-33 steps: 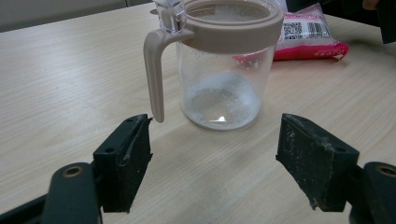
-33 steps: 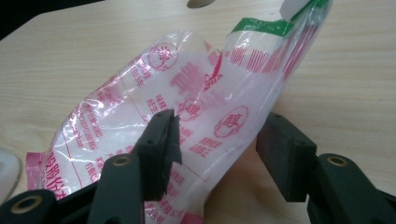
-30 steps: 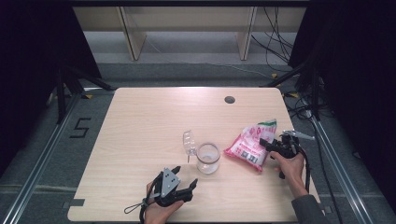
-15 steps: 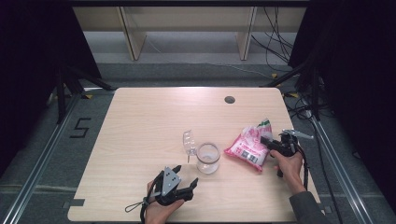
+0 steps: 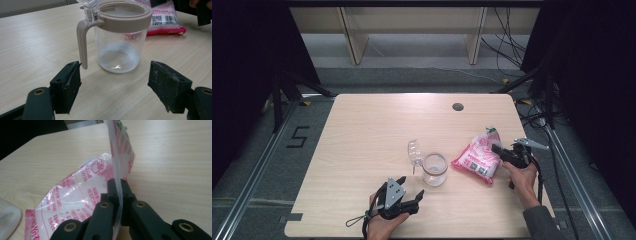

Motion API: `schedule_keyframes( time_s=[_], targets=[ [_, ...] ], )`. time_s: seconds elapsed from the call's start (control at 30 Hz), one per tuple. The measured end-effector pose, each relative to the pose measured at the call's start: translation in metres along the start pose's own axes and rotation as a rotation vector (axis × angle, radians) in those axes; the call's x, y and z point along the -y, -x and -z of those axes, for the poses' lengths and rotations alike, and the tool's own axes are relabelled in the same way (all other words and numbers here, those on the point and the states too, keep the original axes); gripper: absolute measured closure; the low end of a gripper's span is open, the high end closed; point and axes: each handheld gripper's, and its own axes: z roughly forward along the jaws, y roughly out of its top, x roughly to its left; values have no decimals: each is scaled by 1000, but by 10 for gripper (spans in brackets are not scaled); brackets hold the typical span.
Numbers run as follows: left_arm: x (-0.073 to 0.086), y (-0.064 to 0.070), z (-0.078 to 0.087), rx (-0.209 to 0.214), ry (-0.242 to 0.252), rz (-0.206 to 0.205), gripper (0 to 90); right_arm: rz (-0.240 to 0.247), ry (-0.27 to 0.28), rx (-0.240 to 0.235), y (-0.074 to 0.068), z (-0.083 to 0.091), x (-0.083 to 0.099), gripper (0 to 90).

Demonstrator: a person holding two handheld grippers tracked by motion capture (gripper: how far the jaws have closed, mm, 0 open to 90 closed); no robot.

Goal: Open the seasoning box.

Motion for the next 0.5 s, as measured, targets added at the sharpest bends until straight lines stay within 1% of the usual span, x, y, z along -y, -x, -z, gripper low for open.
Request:
schedule_keyframes(
  time_s=[0.03,0.07,0.1,0.13,0.17,0.2,0.23,0.27,0.3,0.33,0.37,0.4,0.43,0.47,0.5],
  targets=[
    [1,1,-2,5,15,22,254,-14,-12,2,-3,3,-1,900],
    [1,1,-2,5,16,28,254,27,7,-16,-2,3,-2,900],
    [0,2,-1,3,11,31,253,-8,-1,-21,-6,6,-3,900],
    [0,0,0,2,2,10,254,23,26,-30,-4,7,-4,900],
    [0,2,-1,1,3,36,254,11,33,-40,-6,9,-4,900],
    [0,0,0,3,1,17,254,-6,46,-50,-10,10,-4,900],
    [-1,0,0,3,4,13,254,27,54,-59,-9,12,-5,900],
    [0,0,-1,6,16,22,254,2,48,-62,-14,14,-6,900],
    [-1,-1,0,1,5,7,254,-12,30,-59,-18,18,-6,900],
    [-1,-1,0,4,15,19,254,28,54,-76,-16,18,-7,900],
    [0,-1,0,7,20,34,254,50,61,-78,-17,20,-8,900],
    [0,-1,1,3,18,28,254,26,60,-80,-22,23,-8,900],
    [0,-2,1,1,17,17,254,48,72,-85,-22,24,-9,900],
    [1,-1,1,2,16,31,254,49,52,-83,-25,27,-10,900],
    [1,-1,2,-2,13,26,254,51,75,-105,-26,28,-10,900]
  ],
)
